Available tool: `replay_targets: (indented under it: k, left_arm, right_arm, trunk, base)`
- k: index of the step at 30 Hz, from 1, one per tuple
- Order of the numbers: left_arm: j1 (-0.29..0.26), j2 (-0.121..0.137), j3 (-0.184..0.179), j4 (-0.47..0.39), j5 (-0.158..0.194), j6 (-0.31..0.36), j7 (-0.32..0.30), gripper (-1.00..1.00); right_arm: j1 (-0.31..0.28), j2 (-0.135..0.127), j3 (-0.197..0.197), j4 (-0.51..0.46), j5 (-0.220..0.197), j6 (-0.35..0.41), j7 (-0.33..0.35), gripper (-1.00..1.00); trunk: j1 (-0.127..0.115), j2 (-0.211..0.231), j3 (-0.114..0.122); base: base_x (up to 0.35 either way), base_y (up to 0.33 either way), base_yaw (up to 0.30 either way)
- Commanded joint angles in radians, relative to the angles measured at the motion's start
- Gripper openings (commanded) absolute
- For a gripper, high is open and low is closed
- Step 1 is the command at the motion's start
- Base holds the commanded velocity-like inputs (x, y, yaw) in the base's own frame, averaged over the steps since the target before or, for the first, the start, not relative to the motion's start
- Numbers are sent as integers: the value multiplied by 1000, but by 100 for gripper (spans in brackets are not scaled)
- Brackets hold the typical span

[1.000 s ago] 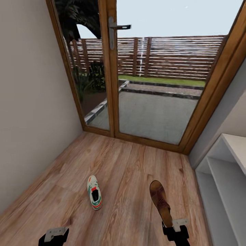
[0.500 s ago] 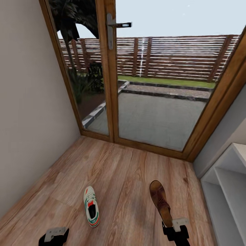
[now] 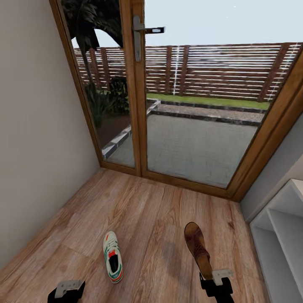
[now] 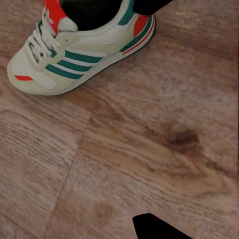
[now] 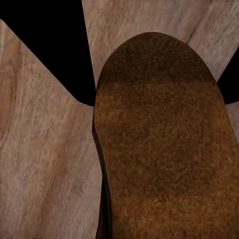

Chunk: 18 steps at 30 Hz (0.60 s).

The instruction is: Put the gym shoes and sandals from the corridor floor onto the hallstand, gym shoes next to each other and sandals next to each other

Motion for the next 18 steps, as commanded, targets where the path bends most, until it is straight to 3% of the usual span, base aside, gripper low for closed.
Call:
replay_targets:
  k: [1,18]
  left_arm:
    - [-1,0,7,1,2,-2,-10,100]
    - [-1,-1,7,1,3,-1,-10,100]
  right_arm:
    - [-1,0,-3,1,8,-3,-5,-100]
    - [-1,-1,-4,1,8,-3,-6,-100]
  trunk:
    - [0,0,-1]
    - [0,0,-1]
  base:
    - [3,0,178]
    - [1,-9,238]
